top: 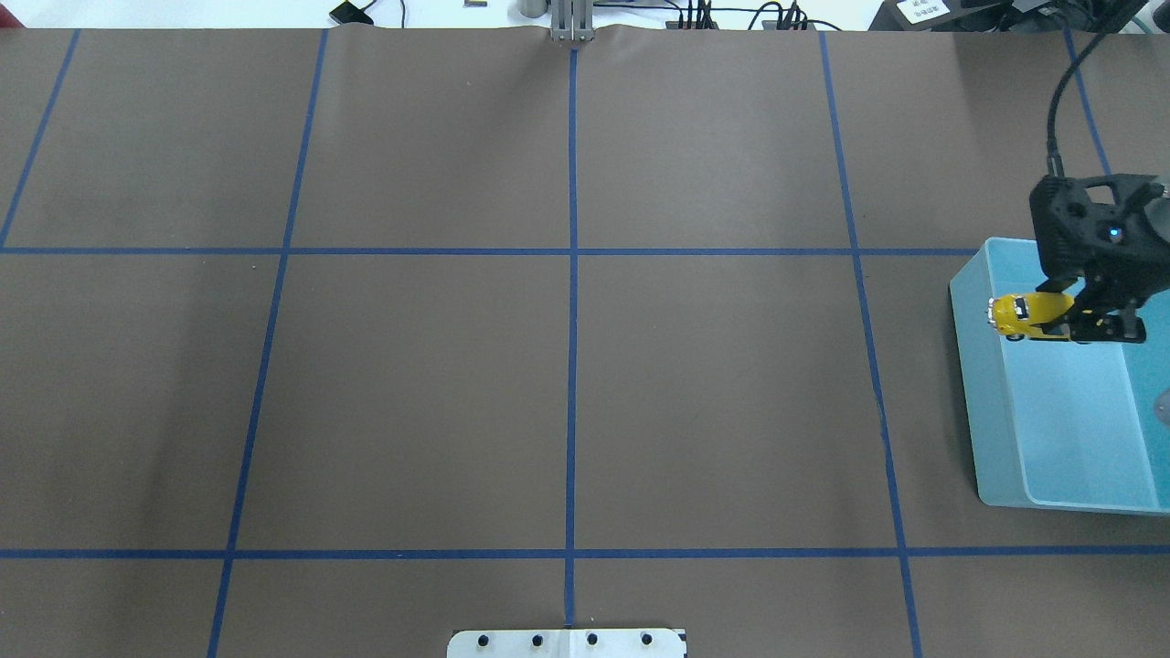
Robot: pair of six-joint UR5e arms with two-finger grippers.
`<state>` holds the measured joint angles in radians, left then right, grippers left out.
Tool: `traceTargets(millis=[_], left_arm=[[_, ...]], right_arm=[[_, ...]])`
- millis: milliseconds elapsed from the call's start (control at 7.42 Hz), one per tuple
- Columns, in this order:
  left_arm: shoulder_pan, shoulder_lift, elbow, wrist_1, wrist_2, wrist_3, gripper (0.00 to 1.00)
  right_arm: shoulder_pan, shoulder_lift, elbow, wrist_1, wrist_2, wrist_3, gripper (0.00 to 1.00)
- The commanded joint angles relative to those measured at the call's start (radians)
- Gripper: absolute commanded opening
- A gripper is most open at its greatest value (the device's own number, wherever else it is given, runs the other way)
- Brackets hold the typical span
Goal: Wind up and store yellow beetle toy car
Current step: 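Carry the yellow car with the right gripper into the light-blue bin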
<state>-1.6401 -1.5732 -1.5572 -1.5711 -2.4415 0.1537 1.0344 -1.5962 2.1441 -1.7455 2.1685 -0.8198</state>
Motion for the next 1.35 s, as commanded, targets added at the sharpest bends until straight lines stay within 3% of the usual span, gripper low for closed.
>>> traceTargets(millis=[0,270,404,1079,1213], left_arm=[[0.044,-0.002,-0.001,-0.004,0.012,-0.078,1.00],[0.077,-0.002,0.003,-0.004,0.028,-0.069,1.00],[0.077,-0.002,0.000,-0.003,0.066,-0.071,1.00],[0.069,0.030,-0.027,-0.001,0.070,-0.071,1.00],[0.068,0.032,-0.026,0.000,0.067,-0.071,1.00]], right_arm=[[0.010,-0.079,-0.069,0.070,-0.004,-0.061,0.00],[0.009,-0.103,-0.231,0.293,0.001,-0.053,0.00],[0.000,-0.110,-0.252,0.311,-0.001,-0.047,0.00],[-0.071,-0.108,-0.296,0.316,0.022,-0.041,0.00],[-0.074,-0.108,-0.302,0.316,0.021,-0.041,0.13]])
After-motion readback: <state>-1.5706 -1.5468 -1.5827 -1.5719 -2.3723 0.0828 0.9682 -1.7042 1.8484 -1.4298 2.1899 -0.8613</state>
